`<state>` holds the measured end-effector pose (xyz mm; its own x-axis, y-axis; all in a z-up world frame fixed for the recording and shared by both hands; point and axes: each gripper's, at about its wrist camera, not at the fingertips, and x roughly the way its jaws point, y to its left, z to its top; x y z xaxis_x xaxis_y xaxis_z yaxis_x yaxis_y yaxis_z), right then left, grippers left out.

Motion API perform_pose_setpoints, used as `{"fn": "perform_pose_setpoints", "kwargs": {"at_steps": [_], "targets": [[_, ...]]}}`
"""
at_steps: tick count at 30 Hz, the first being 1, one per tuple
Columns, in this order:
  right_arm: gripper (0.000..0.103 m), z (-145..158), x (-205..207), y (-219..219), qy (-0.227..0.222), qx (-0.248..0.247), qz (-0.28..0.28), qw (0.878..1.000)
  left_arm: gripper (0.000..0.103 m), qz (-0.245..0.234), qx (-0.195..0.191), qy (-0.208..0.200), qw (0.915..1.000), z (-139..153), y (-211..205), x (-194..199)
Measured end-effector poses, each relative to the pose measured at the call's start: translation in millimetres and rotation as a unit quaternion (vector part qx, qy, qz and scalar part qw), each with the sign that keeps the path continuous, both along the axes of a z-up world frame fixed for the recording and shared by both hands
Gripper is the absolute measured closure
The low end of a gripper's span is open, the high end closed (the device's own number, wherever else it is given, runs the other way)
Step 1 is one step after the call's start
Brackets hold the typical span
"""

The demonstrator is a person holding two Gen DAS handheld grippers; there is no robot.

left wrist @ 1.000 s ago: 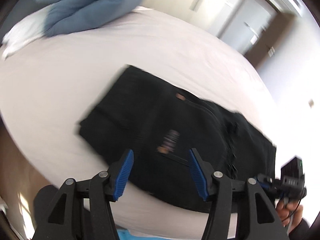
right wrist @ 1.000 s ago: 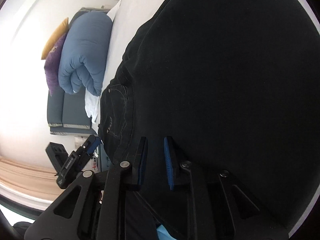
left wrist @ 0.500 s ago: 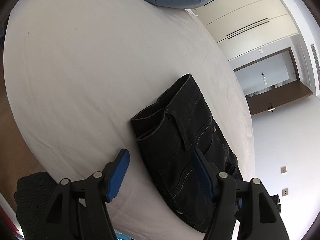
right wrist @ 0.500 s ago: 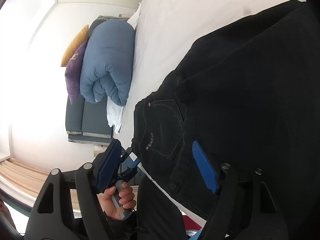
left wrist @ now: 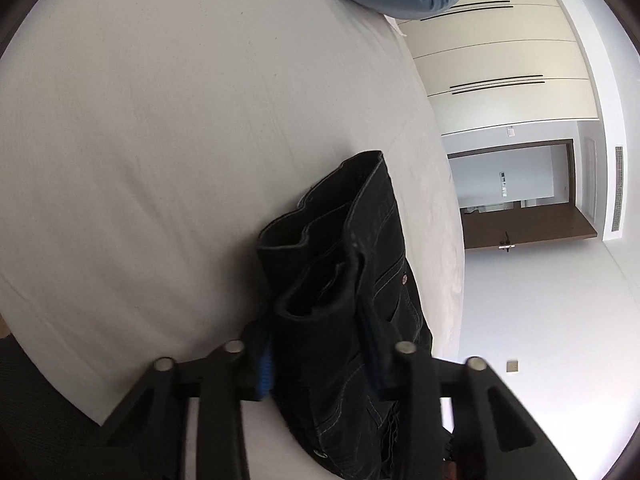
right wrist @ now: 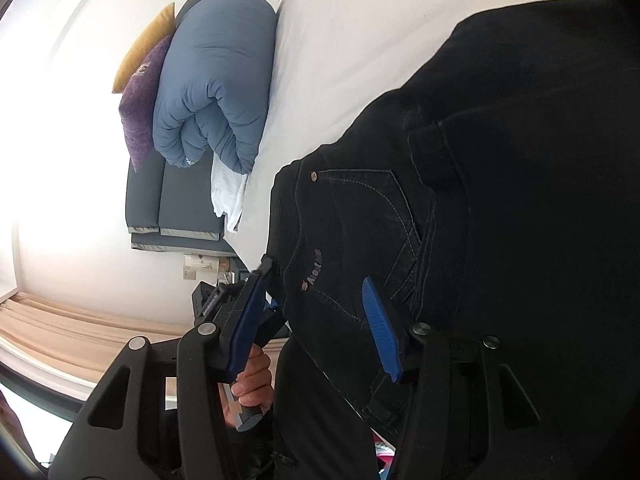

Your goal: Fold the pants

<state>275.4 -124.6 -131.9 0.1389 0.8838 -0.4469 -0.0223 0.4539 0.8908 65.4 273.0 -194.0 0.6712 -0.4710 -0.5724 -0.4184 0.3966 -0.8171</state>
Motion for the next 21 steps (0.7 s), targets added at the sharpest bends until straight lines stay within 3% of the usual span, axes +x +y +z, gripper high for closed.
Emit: {"fn": "perform_pose_setpoints", "kwargs": {"at_steps": [4,7,11,15,17,18,21], "targets": [[0.054,3.7,17.1,-1.1,0.008,-0.036,0.009,0.999,0.081,0.001,0.001,-0.002,1.0000,0.1,-1.7,1.1],[0.057,-13.8,28.9,2.8,0.049,-0.108,0.020,0.993,0.084,0.000,0.011,-0.004,0.9999,5.7,-4.6,3.1],[0.063,-31.2,34.9,2.5,0.068,-0.113,0.000,0.991,0.086,-0.007,0.043,-0.022,0.9988,29.5,-13.6,0.7],[0.075,-31.7,33.3,2.6,0.054,-0.135,-0.002,0.989,0.087,-0.026,0.095,-0.047,0.9941,59.9,-35.5,8.1],[0.090,-37.9,32.4,-4.8,0.065,-0.135,-0.018,0.989,0.087,-0.039,0.124,-0.061,0.9896,76.0,-50.1,12.3],[0.103,-43.0,30.2,-10.3,0.067,-0.141,-0.023,0.987,0.087,-0.045,0.138,-0.067,0.9872,83.1,-56.9,14.5],[0.103,-53.6,24.2,-21.0,0.063,-0.118,-0.037,0.990,0.087,-0.068,0.183,-0.083,0.9772,104.2,-79.6,17.9]]}}
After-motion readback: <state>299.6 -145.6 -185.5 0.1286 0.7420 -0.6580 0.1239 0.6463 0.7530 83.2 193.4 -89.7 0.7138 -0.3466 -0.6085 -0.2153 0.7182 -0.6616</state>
